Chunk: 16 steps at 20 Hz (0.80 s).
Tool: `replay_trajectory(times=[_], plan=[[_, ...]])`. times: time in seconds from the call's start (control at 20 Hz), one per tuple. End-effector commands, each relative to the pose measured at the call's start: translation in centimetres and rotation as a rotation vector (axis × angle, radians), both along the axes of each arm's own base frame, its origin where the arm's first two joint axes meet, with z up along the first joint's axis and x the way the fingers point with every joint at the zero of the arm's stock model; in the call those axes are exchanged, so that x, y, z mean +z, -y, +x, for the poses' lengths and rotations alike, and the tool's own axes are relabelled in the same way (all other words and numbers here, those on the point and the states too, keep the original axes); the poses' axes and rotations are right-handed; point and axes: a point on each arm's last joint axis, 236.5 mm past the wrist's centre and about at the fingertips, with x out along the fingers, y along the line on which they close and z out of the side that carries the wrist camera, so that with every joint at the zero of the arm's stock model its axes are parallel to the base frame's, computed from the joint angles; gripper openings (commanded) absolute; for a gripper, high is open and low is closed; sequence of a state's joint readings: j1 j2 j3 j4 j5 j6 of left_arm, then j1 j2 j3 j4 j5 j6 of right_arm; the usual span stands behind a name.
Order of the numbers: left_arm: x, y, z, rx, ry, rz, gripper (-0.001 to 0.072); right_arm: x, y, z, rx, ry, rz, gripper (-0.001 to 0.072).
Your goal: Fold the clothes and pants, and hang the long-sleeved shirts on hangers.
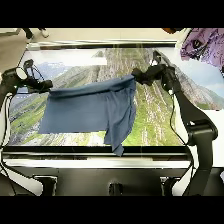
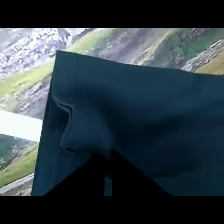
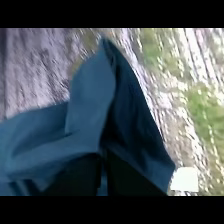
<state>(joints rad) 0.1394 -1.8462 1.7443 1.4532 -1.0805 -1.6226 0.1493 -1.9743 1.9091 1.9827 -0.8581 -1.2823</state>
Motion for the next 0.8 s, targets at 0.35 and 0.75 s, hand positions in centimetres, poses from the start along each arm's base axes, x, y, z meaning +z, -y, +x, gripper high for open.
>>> replay_trajectory(times=[0.35, 0.75], plan=[[7.7, -5.7, -6.4, 0.159, -0.031, -0.167, 0.0545, 6.5, 9.7, -10.3, 0.266, -0.169, -0.148, 0.0375], [6.4, -5.8, -18.1, 0.349, -0.063, -0.337, 0.0544, -3.2, 3.5, -28.0, 0.251, -0.410, 0.249, 0.0415]])
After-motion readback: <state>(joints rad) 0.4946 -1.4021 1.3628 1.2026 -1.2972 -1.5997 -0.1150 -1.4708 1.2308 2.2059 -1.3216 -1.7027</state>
